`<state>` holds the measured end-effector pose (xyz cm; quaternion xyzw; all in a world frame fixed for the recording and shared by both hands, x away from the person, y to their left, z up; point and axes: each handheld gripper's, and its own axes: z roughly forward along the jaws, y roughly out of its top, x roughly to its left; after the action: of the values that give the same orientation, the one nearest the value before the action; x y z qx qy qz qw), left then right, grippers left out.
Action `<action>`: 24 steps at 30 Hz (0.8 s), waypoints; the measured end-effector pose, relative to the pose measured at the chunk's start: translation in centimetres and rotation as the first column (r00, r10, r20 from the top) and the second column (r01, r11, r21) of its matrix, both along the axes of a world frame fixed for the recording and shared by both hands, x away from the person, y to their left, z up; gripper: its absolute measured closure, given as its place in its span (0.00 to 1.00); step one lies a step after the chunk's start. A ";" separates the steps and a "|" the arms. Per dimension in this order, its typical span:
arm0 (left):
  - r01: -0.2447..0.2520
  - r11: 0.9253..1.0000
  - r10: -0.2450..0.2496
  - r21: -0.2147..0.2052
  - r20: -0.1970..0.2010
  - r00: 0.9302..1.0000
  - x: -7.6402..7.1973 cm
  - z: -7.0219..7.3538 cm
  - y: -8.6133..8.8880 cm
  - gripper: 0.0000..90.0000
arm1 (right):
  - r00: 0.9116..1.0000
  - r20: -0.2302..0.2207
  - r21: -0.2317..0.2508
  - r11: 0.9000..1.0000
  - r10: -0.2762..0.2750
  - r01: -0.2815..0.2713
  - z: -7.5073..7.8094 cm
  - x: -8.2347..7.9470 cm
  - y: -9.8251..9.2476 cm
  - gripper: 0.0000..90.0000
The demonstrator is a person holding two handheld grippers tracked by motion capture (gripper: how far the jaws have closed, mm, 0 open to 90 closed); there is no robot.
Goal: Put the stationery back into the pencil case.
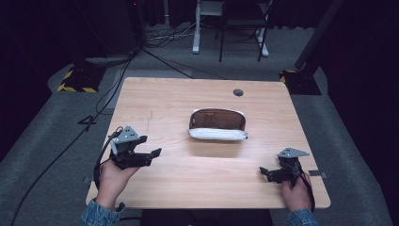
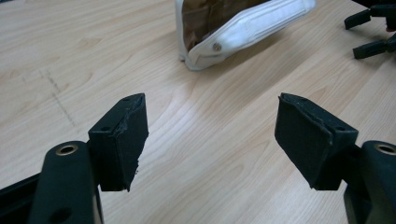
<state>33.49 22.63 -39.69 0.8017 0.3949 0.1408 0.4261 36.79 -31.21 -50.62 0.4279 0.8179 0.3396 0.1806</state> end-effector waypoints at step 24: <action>-0.065 0.993 0.075 0.100 -0.107 0.991 -1.8 -8.1 2.2 0.29 | 1.000 0.000 -0.001 1.000 0.001 -0.001 0.0 0.0 0.0 0.00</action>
<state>31.65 24.82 -47.77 0.8135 0.4386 0.1298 0.3592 36.78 -31.21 -50.61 0.4274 0.8183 0.3394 0.1805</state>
